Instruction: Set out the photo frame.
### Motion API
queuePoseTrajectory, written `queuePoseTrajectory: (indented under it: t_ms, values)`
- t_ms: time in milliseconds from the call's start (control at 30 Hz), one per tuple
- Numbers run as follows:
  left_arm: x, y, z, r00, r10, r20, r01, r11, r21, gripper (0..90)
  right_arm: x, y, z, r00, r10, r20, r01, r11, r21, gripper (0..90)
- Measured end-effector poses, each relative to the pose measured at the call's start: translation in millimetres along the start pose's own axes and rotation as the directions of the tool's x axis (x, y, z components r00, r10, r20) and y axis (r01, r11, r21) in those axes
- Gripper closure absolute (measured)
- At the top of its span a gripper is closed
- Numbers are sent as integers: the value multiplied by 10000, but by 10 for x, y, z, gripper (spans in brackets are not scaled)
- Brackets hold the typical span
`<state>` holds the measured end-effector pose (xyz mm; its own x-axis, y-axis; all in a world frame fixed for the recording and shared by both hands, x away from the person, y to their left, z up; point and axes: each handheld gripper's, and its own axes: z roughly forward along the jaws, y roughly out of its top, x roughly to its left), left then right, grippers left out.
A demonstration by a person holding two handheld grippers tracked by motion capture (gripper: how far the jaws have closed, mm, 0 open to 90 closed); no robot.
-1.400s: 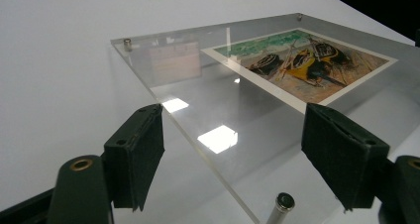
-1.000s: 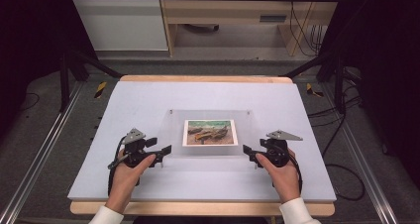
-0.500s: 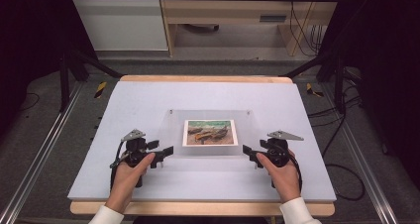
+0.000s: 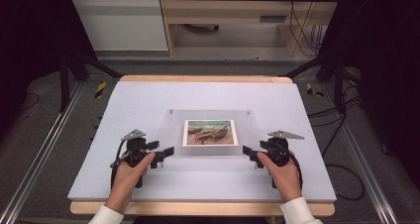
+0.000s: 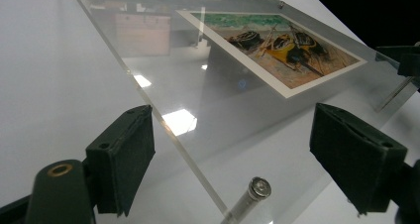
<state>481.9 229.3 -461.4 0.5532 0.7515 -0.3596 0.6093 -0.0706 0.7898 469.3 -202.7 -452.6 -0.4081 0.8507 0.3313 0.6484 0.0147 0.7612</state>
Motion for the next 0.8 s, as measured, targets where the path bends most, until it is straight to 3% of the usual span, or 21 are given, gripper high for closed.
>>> queuePoseTrajectory:
  t_ms: [300,800]
  values:
    - [24,-19,26,9990,-305,324,304,9995,38,154,-13,0,3,9998,151,-132,-151,9999,60,188]
    - [24,-12,32,9990,-271,343,268,9996,81,149,-45,-2,9,9986,409,-338,-404,9991,152,184]
